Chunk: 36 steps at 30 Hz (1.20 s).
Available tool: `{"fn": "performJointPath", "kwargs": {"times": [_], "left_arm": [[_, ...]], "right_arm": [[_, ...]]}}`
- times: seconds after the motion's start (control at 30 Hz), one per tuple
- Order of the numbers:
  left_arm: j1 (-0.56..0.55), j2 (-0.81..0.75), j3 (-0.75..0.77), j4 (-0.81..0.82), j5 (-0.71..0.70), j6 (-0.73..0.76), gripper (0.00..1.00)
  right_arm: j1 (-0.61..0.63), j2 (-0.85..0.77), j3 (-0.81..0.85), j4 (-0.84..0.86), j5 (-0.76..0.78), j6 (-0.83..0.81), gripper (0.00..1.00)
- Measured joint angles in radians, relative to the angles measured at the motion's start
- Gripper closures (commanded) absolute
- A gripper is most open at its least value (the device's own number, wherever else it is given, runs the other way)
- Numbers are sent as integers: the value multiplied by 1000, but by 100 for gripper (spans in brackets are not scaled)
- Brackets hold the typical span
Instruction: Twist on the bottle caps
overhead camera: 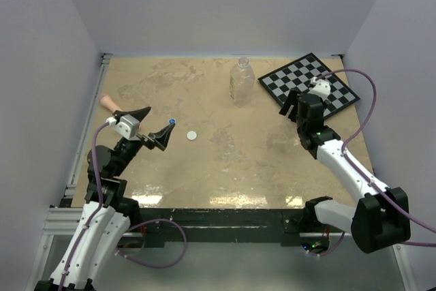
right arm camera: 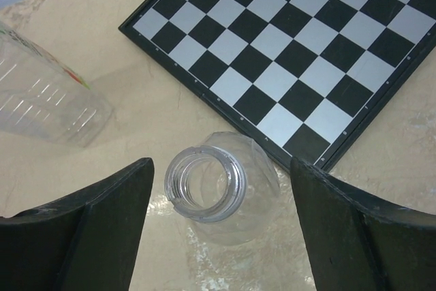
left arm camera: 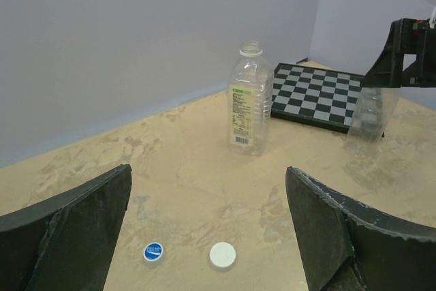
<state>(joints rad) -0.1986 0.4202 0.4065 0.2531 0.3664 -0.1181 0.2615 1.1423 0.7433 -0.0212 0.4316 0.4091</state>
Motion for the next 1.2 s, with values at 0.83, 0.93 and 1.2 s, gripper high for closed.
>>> {"fn": "performJointPath", "kwargs": {"times": [0.83,0.93,1.2], "left_arm": [[-142,391,184,-61,260,56,2],[-177,434,218,-56,277,60,2],[-259,568,278,-30,328,67,2]], "right_arm": [[306,-24,92,-20,-229,-192,60],[371,-24,141,-21,-335,-237,60],[468,-29,252,-33,-591,-314,59]]}}
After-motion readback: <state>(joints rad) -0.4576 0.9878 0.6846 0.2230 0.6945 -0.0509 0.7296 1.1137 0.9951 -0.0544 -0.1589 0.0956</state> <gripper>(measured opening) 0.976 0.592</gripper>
